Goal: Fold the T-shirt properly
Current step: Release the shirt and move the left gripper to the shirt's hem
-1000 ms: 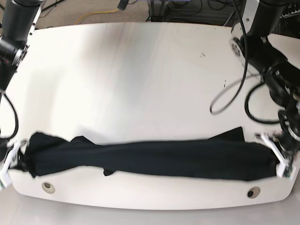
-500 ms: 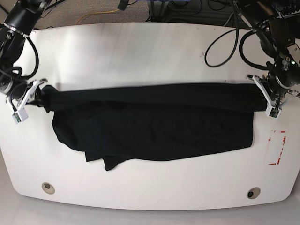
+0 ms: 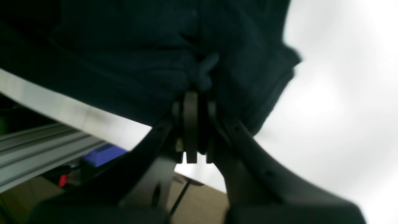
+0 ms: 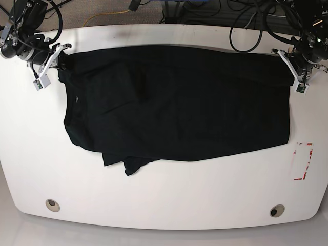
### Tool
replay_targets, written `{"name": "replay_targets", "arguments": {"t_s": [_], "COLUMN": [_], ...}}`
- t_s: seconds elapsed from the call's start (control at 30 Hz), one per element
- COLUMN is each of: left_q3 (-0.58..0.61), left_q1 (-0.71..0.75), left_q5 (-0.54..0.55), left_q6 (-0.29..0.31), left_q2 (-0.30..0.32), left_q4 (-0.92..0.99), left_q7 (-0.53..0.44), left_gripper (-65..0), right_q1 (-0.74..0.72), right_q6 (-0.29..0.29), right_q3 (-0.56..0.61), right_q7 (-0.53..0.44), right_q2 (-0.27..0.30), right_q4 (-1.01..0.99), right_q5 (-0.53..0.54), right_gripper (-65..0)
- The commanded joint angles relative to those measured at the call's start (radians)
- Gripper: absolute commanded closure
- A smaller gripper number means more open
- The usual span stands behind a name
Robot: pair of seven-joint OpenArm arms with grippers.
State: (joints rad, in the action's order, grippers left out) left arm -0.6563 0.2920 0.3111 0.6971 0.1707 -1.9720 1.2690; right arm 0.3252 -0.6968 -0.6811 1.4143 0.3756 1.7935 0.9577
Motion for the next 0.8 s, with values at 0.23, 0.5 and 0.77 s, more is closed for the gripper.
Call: {"name": "replay_targets", "arguments": {"t_s": [0.23, 0.5, 0.77], "left_q3": [0.016, 0.014, -0.089], "left_q1": [0.066, 0.0, -0.196], "left_q5": [-0.002, 0.004, -0.011], "left_q6": [0.001, 0.001, 0.001], "left_q2": [0.014, 0.014, 0.008], "left_q4": [-0.016, -0.017, 0.012], "left_q7": [-0.081, -0.081, -0.078], "left_gripper": [-18.8, -32.9, -33.6], "right_q1": [0.053, -0.019, -0.14], "right_q6": [-0.001, -0.001, -0.001], "right_q3": [-0.01, -0.082, -0.079], "right_q7": [-0.018, -0.018, -0.018], "right_q2": [-0.026, -0.02, 0.006], "right_q4": [0.024, 0.018, -0.03], "right_q5": [0.019, 0.011, 0.01], "right_gripper": [-34.1, -47.2, -47.4]}}
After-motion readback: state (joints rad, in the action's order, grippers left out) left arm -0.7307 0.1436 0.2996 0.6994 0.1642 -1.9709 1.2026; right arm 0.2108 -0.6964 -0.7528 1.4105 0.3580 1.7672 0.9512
